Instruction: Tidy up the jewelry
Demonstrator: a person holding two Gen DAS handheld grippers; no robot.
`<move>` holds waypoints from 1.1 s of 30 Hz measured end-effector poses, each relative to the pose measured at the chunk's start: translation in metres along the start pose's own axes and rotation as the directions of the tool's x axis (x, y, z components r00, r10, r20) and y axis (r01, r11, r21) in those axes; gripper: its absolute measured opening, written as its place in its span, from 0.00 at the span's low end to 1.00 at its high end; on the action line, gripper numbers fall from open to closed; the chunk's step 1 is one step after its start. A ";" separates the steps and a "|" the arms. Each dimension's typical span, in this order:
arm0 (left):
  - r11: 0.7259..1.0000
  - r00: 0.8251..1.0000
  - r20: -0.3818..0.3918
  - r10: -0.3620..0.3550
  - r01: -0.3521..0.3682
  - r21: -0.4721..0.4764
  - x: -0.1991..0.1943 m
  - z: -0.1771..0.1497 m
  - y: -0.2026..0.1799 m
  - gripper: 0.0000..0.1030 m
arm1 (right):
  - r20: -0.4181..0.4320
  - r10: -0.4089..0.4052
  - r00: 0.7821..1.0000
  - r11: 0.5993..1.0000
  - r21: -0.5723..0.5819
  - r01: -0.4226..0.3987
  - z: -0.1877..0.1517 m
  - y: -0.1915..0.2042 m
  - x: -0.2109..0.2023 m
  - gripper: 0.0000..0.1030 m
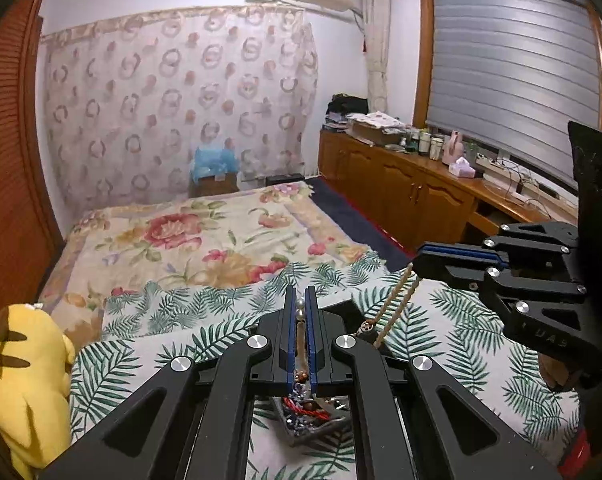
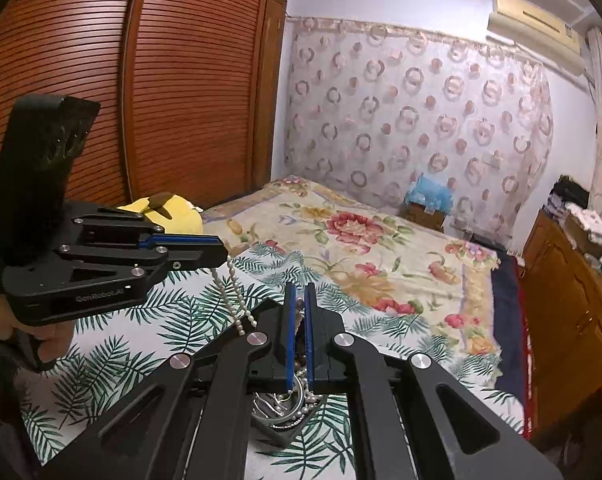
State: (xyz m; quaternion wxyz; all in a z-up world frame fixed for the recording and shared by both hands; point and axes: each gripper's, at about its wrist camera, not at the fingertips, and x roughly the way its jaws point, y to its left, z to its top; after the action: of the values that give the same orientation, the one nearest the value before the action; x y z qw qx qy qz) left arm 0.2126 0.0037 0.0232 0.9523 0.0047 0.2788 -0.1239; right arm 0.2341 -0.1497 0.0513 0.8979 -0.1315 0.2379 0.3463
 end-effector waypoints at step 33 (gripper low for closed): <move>0.996 0.993 -0.102 0.065 -0.070 -0.051 0.044 -0.041 0.005 0.64 | -0.135 -0.028 0.991 0.986 0.159 0.049 -0.070 -0.007 0.037 0.14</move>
State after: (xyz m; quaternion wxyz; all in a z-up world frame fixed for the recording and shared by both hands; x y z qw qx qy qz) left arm 0.2276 0.0011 -0.0351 0.9406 -0.0057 0.3290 -0.0837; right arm 0.2392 -0.1620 -0.0269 0.8944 -0.0854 0.3215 0.2990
